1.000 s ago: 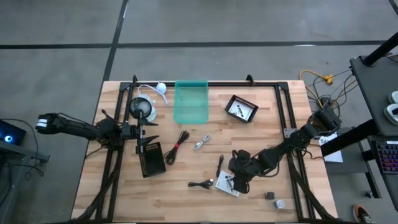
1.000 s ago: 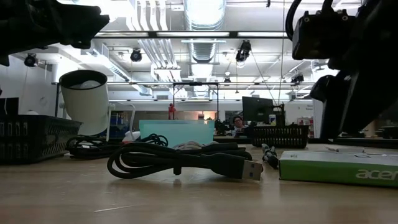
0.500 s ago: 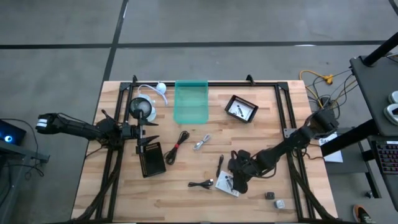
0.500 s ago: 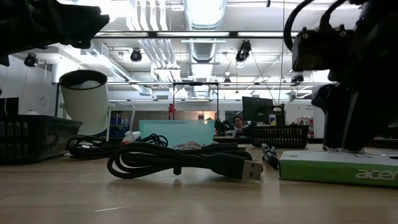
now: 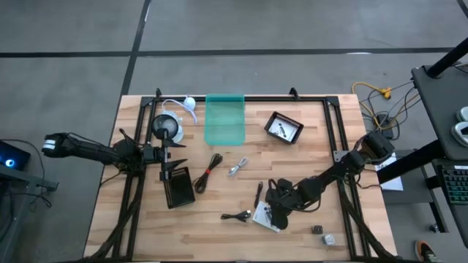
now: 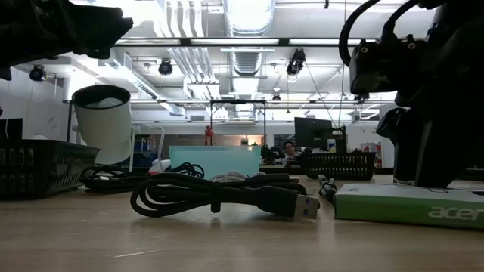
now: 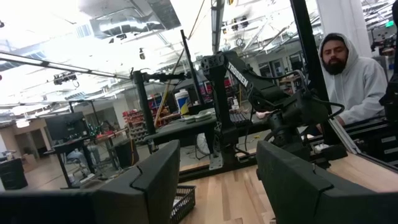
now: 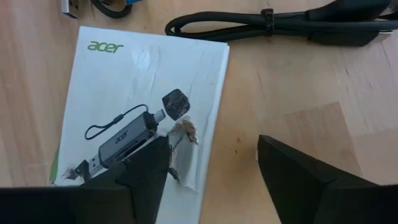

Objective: Pick and place items into bin
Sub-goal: Put the white card reader box into the right black bin

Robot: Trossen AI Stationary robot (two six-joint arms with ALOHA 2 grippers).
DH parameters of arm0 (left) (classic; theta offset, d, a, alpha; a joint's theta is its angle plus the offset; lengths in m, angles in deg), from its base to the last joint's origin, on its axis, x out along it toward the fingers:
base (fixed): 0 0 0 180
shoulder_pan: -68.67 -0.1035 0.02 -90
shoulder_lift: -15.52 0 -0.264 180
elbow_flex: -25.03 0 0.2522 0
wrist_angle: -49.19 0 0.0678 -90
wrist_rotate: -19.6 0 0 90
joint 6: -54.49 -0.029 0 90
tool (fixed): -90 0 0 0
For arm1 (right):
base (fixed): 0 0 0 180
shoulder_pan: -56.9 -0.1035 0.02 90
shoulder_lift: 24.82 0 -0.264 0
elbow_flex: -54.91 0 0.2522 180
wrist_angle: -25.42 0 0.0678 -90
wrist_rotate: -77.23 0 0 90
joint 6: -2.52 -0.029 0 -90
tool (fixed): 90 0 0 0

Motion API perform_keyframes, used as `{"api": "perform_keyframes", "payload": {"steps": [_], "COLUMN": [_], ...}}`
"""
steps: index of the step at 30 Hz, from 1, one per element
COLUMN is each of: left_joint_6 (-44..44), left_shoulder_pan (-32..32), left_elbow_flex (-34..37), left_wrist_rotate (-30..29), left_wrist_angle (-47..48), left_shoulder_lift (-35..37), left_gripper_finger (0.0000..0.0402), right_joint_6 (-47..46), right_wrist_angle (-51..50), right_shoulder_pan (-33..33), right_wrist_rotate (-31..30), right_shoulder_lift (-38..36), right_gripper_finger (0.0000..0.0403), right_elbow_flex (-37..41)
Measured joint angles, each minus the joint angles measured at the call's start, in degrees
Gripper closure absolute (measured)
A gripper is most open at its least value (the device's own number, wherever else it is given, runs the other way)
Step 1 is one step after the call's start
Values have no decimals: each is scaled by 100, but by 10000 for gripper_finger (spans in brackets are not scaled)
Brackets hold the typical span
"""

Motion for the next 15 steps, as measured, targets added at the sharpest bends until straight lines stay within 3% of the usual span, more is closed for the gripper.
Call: {"api": "perform_keyframes", "payload": {"steps": [15], "left_joint_6": [-229], "left_shoulder_pan": [0], "left_elbow_flex": [0], "left_wrist_rotate": [-7], "left_wrist_angle": [-2], "left_shoulder_lift": [-9], "left_gripper_finger": [205], "right_joint_6": [0], "right_wrist_angle": [-10], "right_shoulder_pan": [73], "right_wrist_rotate": [679], "right_shoulder_lift": [33], "right_gripper_finger": [330], "right_elbow_flex": [53]}}
